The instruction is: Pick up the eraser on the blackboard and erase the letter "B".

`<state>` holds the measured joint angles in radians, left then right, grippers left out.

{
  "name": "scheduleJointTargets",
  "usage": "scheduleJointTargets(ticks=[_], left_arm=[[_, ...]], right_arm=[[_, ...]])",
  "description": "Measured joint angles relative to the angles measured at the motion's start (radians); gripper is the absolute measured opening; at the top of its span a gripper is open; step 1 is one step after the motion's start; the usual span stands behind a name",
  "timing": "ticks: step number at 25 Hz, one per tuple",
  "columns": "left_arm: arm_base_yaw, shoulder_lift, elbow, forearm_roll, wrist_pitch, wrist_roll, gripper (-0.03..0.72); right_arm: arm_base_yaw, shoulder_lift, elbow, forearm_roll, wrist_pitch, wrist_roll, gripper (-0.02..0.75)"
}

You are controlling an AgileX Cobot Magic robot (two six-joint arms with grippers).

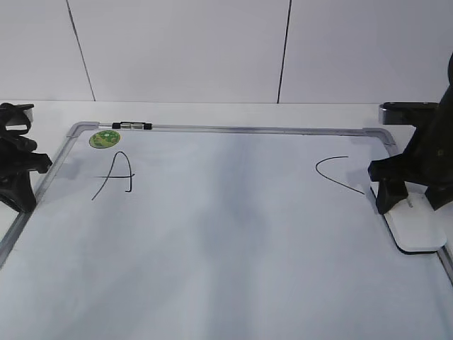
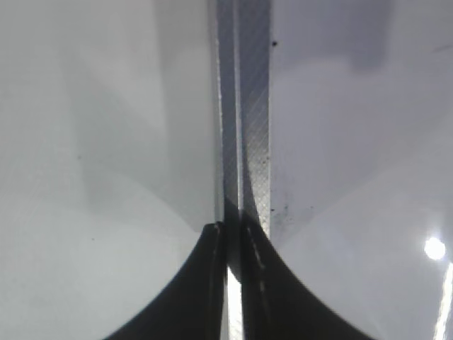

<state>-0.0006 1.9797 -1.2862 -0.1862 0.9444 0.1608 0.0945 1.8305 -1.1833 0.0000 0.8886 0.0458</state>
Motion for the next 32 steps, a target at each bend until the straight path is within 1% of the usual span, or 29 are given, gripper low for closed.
scheduleJointTargets(ticks=[5,7,10,14,18,22,26,29,32], left_arm=[[0.000,0.000,0.000,0.000,0.000,0.000,0.017],[0.000,0.000,0.000,0.000,0.000,0.000,0.017],[0.000,0.000,0.000,0.000,0.000,0.000,0.017],[0.000,0.000,0.000,0.000,0.000,0.000,0.017],[0.000,0.000,0.000,0.000,0.000,0.000,0.017],[0.000,0.000,0.000,0.000,0.001,0.000,0.017],[0.000,0.000,0.000,0.000,0.001,0.000,0.017],[0.000,0.000,0.000,0.000,0.001,0.000,0.018],[0.000,0.000,0.000,0.000,0.001,0.002,0.034]], right_arm=[[0.000,0.000,0.000,0.000,0.000,0.002,0.561],[0.000,0.000,0.000,0.000,0.000,0.007,0.576],[0.000,0.000,0.000,0.000,0.002,0.011,0.620],[0.000,0.000,0.000,0.000,0.010,0.011,0.638],[0.000,0.000,-0.028,-0.009,0.064,0.011,0.638],[0.000,0.000,-0.111,-0.009,0.167,0.011,0.634],[0.000,0.000,-0.199,0.000,0.286,0.013,0.605],[0.000,0.000,-0.245,0.028,0.317,0.013,0.572],[0.000,0.000,-0.274,0.043,0.323,0.013,0.562]])
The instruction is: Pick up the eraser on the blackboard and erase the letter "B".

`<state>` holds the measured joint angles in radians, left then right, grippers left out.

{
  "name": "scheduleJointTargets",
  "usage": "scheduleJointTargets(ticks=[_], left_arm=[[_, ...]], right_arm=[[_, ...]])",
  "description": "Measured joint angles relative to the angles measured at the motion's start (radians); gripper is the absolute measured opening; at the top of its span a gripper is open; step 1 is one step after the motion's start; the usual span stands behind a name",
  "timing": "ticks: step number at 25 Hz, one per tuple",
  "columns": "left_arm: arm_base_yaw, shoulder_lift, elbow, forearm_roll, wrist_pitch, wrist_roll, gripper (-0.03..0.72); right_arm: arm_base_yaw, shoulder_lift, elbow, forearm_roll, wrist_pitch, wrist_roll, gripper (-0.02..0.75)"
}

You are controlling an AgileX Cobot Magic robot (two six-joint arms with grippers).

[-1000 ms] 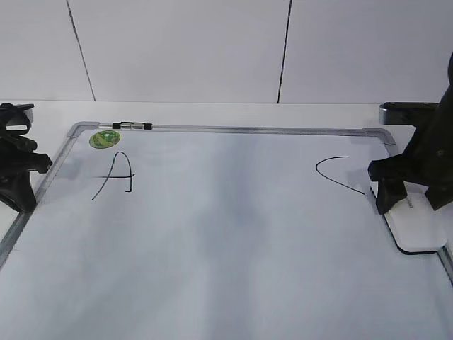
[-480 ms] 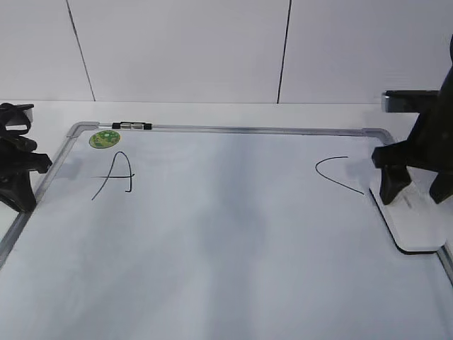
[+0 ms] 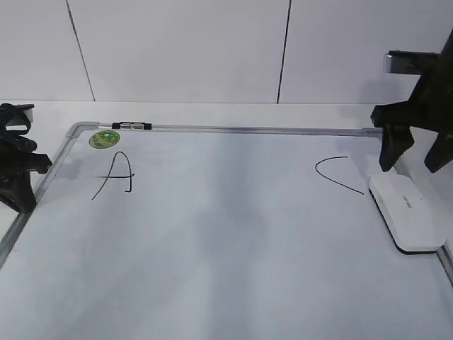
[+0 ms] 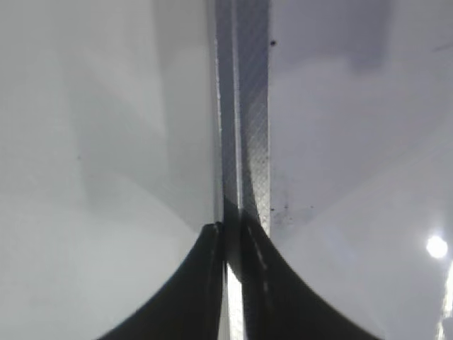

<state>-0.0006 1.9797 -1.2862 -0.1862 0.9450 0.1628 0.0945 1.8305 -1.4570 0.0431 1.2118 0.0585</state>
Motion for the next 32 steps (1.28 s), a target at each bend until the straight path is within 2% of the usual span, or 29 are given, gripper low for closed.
scheduleJointTargets(ticks=[4,7,10,14,19,25,32], left_arm=[[0.000,0.000,0.000,0.011,0.000,0.014,0.128],[0.000,0.000,-0.007,0.023,0.004,0.016,0.216],[0.000,0.003,-0.039,0.042,0.056,0.018,0.260],[0.000,0.003,-0.119,0.054,0.130,0.018,0.272],[0.000,-0.035,-0.179,0.056,0.237,0.018,0.274],[0.000,-0.140,-0.185,0.052,0.265,-0.007,0.274],[0.000,-0.372,-0.163,0.048,0.273,-0.010,0.268]], right_arm=[[0.000,0.000,-0.008,0.008,0.005,0.000,0.539],[0.000,0.000,-0.008,0.022,0.006,0.000,0.486],[0.000,-0.011,-0.008,0.041,0.007,0.000,0.430],[0.000,-0.054,-0.008,0.062,0.009,0.000,0.389],[0.000,-0.134,-0.006,0.072,0.011,0.000,0.382],[0.000,-0.314,0.055,0.090,0.015,0.000,0.380],[0.000,-0.598,0.195,0.098,0.023,0.002,0.379]])
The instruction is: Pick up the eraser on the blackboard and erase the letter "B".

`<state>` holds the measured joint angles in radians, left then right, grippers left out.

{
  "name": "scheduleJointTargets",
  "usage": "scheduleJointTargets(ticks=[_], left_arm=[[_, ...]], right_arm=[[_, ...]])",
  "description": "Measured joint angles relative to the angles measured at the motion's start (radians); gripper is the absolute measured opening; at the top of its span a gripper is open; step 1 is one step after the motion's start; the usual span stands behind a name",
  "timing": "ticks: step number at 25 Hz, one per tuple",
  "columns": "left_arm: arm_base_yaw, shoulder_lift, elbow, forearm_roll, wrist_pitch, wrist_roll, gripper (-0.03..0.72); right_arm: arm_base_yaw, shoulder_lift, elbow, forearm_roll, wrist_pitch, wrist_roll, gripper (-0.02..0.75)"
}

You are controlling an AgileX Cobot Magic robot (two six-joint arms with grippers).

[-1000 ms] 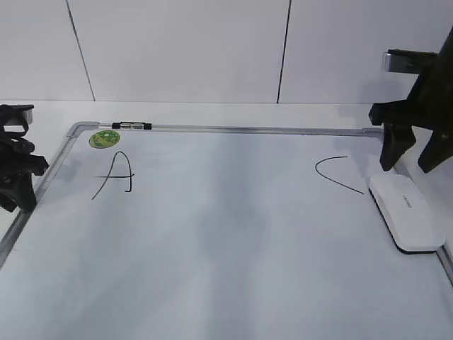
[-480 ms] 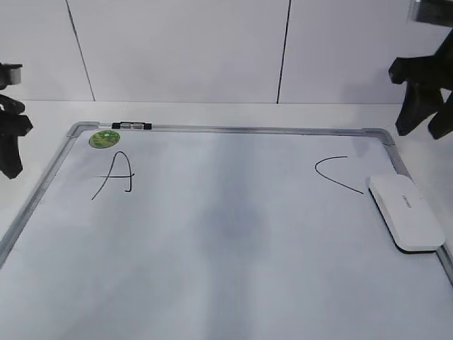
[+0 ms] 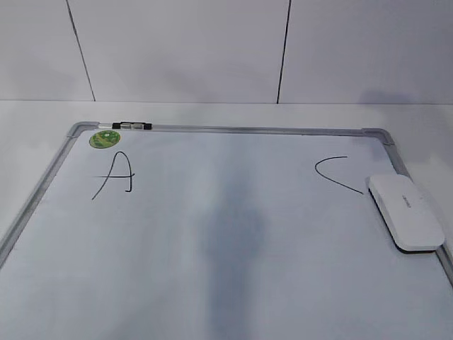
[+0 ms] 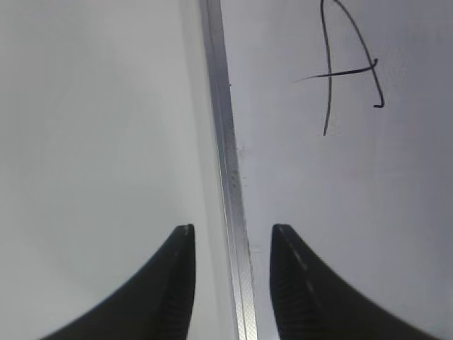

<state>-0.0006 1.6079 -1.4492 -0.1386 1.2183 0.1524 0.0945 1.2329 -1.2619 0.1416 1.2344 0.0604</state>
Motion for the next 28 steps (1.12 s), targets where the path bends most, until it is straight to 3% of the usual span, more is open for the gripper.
scheduleJointTargets(ticks=[17,28], left_arm=[[0.000,-0.713,0.245,-0.025,0.035,-0.002,0.241],[0.000,-1.101,0.465,-0.033,0.047,-0.002,0.237]], right_arm=[[0.000,-0.716,0.289,0.002,0.030,0.000,0.379],[0.000,-0.990,0.436,-0.022,0.039,0.000,0.378]])
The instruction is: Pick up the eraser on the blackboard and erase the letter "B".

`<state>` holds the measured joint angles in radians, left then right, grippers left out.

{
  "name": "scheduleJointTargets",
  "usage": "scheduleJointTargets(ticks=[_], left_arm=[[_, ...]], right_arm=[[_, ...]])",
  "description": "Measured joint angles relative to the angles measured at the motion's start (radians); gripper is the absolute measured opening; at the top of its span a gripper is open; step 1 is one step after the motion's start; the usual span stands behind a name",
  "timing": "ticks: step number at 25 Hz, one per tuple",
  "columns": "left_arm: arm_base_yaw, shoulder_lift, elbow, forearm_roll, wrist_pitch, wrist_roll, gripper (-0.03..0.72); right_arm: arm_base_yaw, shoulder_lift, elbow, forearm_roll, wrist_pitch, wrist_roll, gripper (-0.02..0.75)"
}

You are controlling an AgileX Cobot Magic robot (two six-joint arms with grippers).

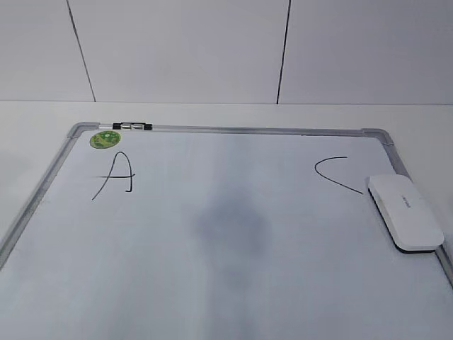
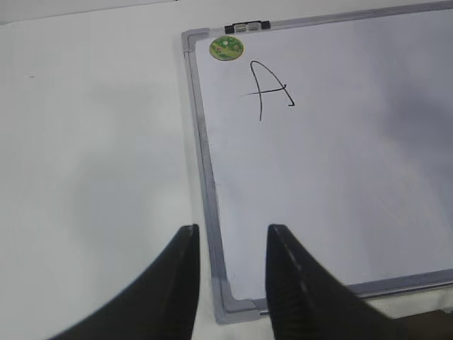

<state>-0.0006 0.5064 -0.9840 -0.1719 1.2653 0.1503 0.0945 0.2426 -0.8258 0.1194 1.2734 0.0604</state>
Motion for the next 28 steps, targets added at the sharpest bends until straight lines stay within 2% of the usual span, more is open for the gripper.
scheduleJointTargets(ticks=[5,14,22,28], left_arm=[[0.000,-0.188,0.144,0.000,0.006,0.000,0.237],[0.000,-0.493,0.333,0.057,0.016,0.000,0.237],[0.000,-0.496,0.430,0.124,0.000,0.000,0.237],[0.000,-0.496,0.473,0.128,-0.132,-0.002,0.237]], right_arm=[[0.000,-0.087,0.086,-0.074,0.000,-0.007,0.377],[0.000,-0.243,0.164,-0.093,0.004,-0.122,0.377],[0.000,-0.261,0.268,-0.096,0.005,-0.136,0.377],[0.000,-0.261,0.288,-0.119,-0.059,-0.147,0.377]])
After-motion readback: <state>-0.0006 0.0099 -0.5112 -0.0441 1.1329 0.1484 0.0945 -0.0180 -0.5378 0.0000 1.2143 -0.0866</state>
